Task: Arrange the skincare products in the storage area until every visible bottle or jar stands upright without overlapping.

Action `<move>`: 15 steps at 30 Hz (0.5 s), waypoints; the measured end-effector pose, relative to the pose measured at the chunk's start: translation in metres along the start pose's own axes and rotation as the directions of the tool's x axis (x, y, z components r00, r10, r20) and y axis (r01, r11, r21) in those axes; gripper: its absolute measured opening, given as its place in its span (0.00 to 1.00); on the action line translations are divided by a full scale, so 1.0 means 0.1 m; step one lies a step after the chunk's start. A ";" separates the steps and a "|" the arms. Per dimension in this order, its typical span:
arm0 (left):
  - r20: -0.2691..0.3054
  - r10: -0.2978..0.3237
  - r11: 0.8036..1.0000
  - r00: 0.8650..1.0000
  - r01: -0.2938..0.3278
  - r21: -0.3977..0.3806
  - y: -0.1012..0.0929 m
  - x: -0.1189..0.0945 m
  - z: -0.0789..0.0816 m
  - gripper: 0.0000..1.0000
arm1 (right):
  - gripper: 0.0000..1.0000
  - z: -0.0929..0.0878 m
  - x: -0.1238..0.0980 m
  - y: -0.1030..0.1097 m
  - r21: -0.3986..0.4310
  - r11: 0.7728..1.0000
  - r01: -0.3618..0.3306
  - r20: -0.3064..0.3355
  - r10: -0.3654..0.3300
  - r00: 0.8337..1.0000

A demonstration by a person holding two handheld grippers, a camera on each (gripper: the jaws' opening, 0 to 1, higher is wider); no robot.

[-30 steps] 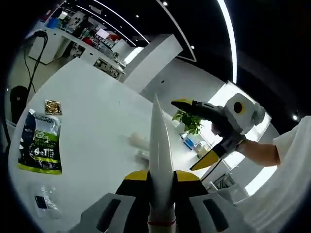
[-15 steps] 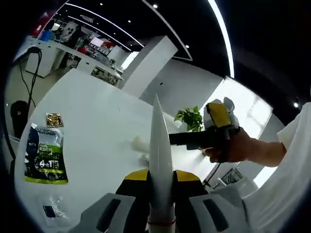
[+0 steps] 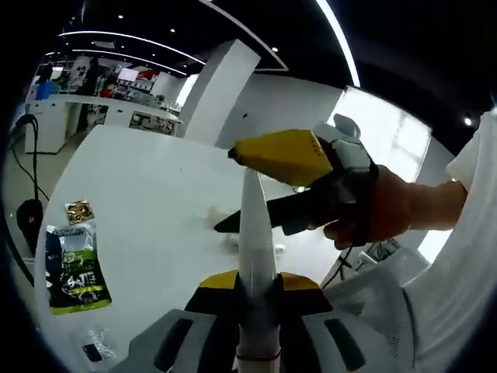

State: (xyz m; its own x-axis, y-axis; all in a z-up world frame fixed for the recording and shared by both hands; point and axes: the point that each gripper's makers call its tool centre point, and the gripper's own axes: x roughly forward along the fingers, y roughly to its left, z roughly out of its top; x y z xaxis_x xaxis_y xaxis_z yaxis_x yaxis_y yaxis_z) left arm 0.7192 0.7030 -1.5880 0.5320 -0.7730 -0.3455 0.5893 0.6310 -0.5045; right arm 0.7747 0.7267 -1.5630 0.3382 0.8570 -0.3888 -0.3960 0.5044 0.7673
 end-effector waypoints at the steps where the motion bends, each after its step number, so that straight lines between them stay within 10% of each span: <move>1: 0.006 0.000 1.000 1.000 0.000 0.005 0.00 0.00 0.01 0.16 | 0.54 0.00 0.00 -0.01 0.000 1.000 0.005 0.004 -0.005 1.000; 9: -0.021 -0.002 0.995 1.000 0.004 0.099 -0.06 0.02 -0.04 0.16 | 0.61 -0.01 0.08 -0.07 0.015 0.999 0.032 0.024 -0.032 0.999; 15: -0.034 0.009 0.988 0.999 -0.004 0.154 -0.10 0.03 -0.07 0.16 | 0.47 -0.05 0.03 -0.08 0.121 0.993 -0.010 0.040 0.005 0.999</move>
State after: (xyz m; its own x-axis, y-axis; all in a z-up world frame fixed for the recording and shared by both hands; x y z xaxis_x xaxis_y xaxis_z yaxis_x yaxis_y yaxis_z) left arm 0.7105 0.6945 -1.5899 0.5165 -0.7691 -0.3765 0.6739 0.6363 -0.3754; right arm 0.7748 0.7263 -1.5728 0.3699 0.8548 -0.3641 -0.2929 0.4792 0.8274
